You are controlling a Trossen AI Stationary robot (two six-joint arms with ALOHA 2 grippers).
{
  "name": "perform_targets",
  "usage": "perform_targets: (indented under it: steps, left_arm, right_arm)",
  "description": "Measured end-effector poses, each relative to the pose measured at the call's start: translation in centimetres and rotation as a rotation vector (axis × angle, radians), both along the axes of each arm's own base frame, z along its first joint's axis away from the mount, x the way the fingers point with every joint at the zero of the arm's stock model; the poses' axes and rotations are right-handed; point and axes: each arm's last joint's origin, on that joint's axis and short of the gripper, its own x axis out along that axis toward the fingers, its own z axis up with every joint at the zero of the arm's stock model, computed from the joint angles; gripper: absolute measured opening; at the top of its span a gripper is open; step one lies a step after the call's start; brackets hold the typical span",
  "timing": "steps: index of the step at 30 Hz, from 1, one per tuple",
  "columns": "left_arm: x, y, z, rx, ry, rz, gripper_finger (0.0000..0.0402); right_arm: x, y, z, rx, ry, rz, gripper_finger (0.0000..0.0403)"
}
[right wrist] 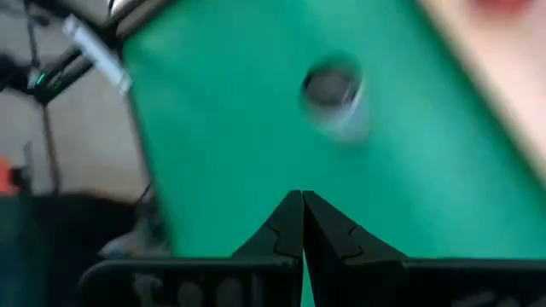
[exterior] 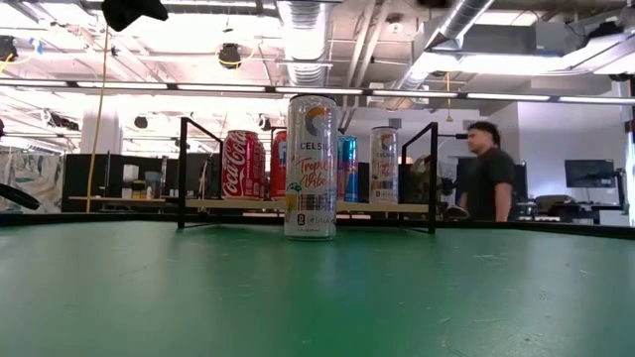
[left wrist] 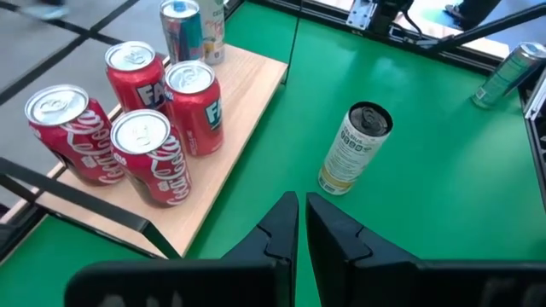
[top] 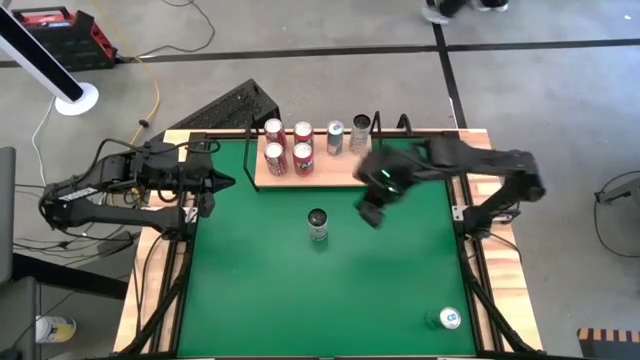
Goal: Place canned beverage on shelf
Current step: Put the blue soda can on the shelf aligned with the other blue soda can
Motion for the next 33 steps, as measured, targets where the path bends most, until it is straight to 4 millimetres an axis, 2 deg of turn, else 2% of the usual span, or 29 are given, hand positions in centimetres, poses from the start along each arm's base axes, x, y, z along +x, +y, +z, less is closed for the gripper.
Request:
perform_targets:
  steps: [6, 12, 16, 20, 25, 29, 33]
  left_arm:
    - [0.1, 0.0, 0.1, 0.056, -0.001, -0.035, 0.0010]
    - [0.2, 0.0, 0.5, 0.110, -0.021, -0.051, 0.0010]
    - [0.3, 0.1, 0.7, 0.121, -0.042, -0.052, 0.0010]
    - [0.4, 0.1, 0.9, 0.125, -0.064, -0.051, 0.0010]
    - [0.5, 0.1, 1.1, 0.130, -0.089, -0.050, 0.0010]
    - [0.6, 0.1, 1.0, 0.124, -0.085, -0.048, 0.0010]
    - [0.9, 0.2, 0.9, 0.103, -0.079, -0.039, 0.0010]
  right_arm:
    - [-5.2, 6.5, 1.5, 0.179, 0.126, -0.002, 0.0028]
    - [-8.3, 12.1, 0.9, 0.300, 0.300, -0.081, 0.0029]
    - [-10.2, 15.1, -0.1, 0.339, 0.479, -0.191, 0.0029]
    - [-12.5, 16.8, -0.6, 0.353, 0.620, -0.331, 0.0037]
    - [-14.4, 18.3, -0.8, 0.384, 0.683, -0.443, 0.0091]
    - [-15.6, 19.4, -2.4, 0.331, 0.732, -0.490, 0.0164]
    - [-15.9, 20.1, -4.4, 0.294, 0.785, -0.507, 0.0249]
